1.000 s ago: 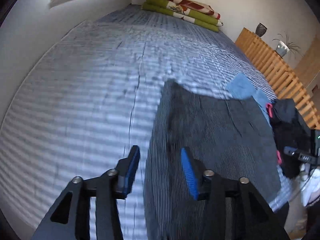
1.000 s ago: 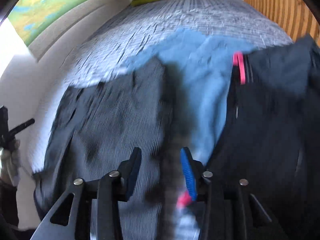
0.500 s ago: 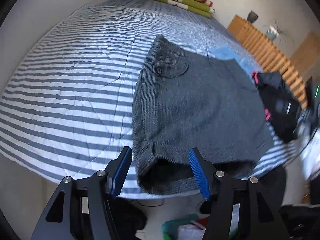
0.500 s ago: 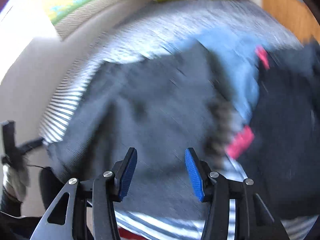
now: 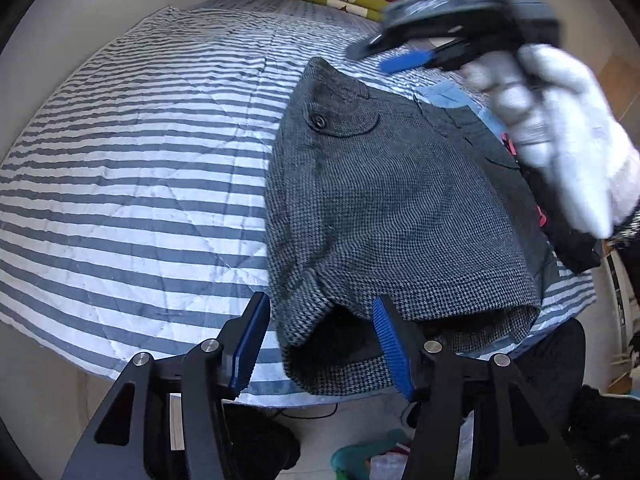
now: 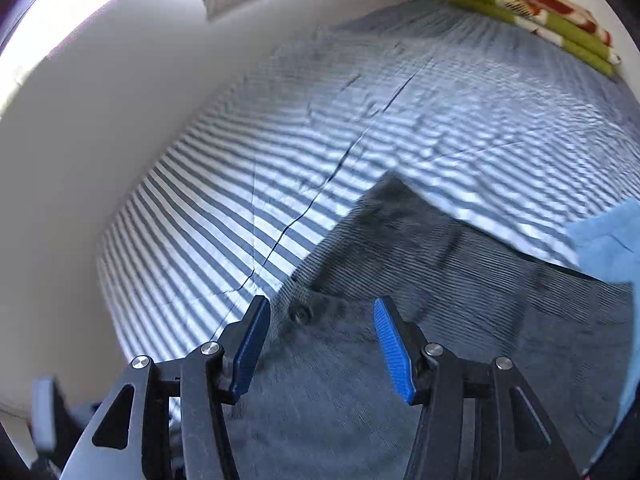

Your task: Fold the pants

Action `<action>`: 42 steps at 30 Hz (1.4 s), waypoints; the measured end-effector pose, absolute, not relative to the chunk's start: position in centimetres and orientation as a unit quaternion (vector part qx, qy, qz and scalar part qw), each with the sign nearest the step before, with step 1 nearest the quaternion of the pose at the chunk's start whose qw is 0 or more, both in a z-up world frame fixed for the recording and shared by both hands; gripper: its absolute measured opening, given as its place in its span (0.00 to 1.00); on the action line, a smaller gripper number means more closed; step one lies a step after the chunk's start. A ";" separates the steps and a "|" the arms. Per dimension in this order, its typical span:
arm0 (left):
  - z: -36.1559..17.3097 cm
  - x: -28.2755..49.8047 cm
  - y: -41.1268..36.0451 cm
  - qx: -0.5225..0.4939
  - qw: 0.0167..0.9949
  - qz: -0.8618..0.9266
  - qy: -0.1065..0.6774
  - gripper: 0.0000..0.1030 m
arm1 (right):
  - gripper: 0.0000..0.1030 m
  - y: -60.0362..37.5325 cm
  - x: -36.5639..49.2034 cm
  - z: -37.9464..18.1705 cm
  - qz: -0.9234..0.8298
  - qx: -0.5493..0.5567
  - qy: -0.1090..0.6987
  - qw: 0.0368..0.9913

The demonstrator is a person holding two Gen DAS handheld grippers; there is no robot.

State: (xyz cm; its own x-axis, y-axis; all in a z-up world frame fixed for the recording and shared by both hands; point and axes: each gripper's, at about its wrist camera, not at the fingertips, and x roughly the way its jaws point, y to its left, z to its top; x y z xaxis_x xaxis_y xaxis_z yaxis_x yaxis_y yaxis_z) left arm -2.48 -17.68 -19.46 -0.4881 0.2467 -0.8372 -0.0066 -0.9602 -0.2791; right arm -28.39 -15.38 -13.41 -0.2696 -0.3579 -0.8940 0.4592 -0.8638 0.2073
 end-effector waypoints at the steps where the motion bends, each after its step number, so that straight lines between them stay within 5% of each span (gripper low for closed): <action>1: -19.1 -2.4 -18.0 -0.498 0.073 0.855 -0.127 0.56 | 0.49 -15.6 -28.5 -14.0 -0.796 0.549 0.054 0.249; 26: -9.5 -8.1 -10.0 -0.429 0.065 0.900 -0.053 0.74 | 0.51 -0.7 -18.6 -7.6 -0.872 0.468 0.016 0.146; 38: -16.3 -2.2 -14.9 -0.478 0.078 0.874 -0.039 0.73 | 0.53 -13.4 -29.1 -13.5 -0.811 0.548 0.018 0.207; 42: -18.0 -2.6 -15.1 -0.483 0.087 0.871 -0.033 0.60 | 0.53 -17.0 -31.6 -17.2 -0.783 0.589 0.015 0.201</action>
